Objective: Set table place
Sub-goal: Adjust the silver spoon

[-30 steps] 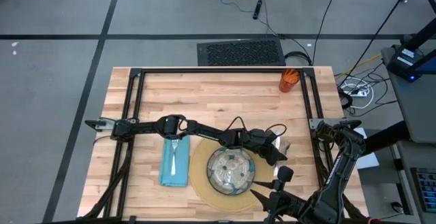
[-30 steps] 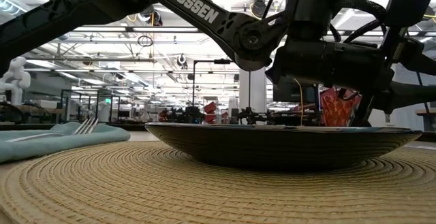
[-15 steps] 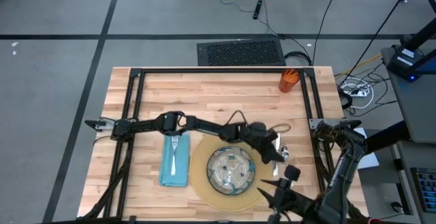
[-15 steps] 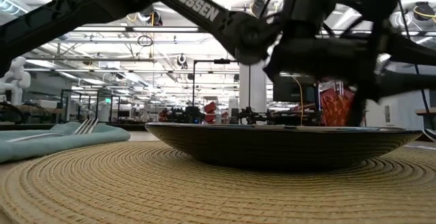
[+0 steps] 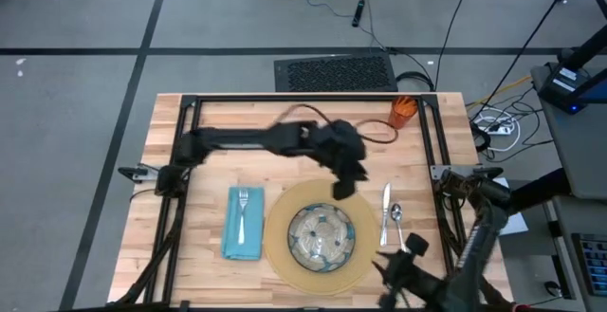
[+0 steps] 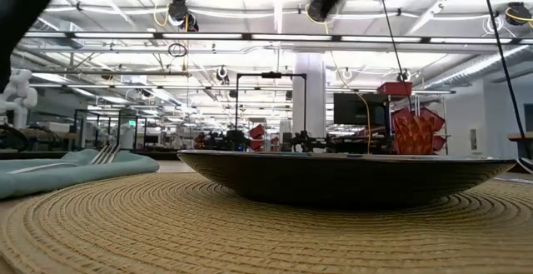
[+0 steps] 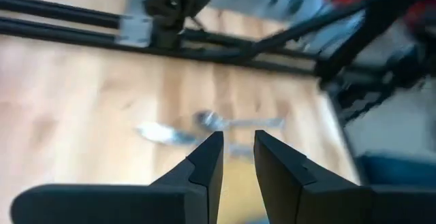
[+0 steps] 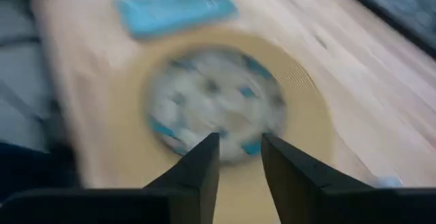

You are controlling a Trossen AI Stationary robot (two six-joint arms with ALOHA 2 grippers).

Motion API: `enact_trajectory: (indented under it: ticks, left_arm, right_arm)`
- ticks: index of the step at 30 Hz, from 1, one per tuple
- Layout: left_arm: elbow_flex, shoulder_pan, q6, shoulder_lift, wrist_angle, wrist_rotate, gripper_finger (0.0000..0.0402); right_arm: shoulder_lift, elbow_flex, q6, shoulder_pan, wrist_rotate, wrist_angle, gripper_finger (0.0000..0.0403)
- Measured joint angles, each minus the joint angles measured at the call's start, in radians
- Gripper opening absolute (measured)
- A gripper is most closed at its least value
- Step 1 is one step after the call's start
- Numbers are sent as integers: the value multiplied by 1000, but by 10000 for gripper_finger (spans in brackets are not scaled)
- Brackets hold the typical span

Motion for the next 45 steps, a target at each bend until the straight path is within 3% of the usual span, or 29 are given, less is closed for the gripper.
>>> enact_trajectory:
  ticks: [3, 9, 15, 18, 23, 31, 37, 42, 45]
  left_arm:
    - [0, -11, 94, -134, -199, -100, 66]
    - [1, -60, 122, -358, -480, -265, 66]
    - [1, -152, 87, -491, -714, -492, 66]
    - [1, -196, 36, -516, -800, -561, 66]
    - [-5, -278, -31, -525, -876, -603, 66]
    - [-57, -383, -40, -524, -925, -642, 66]
    - [-58, -426, -69, -536, -975, -751, 66]
    - [-58, -472, -105, -573, -989, -771, 66]
    - [-58, -505, -148, -592, -1025, -821, 66]
  right_arm:
    - [1, -124, 75, -53, -114, -2, 86]
    - [-7, -346, 151, -180, -351, 0, 60]
    - [-37, -484, 108, -328, -471, 17, 51]
    - [-83, -581, 10, -406, -520, 141, 58]
    - [-209, -766, -56, -503, -506, 325, 77]
    - [-507, -1022, 39, -537, -452, 478, 103]
    - [-758, -1205, 143, -553, -416, 562, 121]
    - [-898, -1286, 45, -563, -487, 870, 128]
    - [-921, -1271, 18, -550, -492, 955, 129]
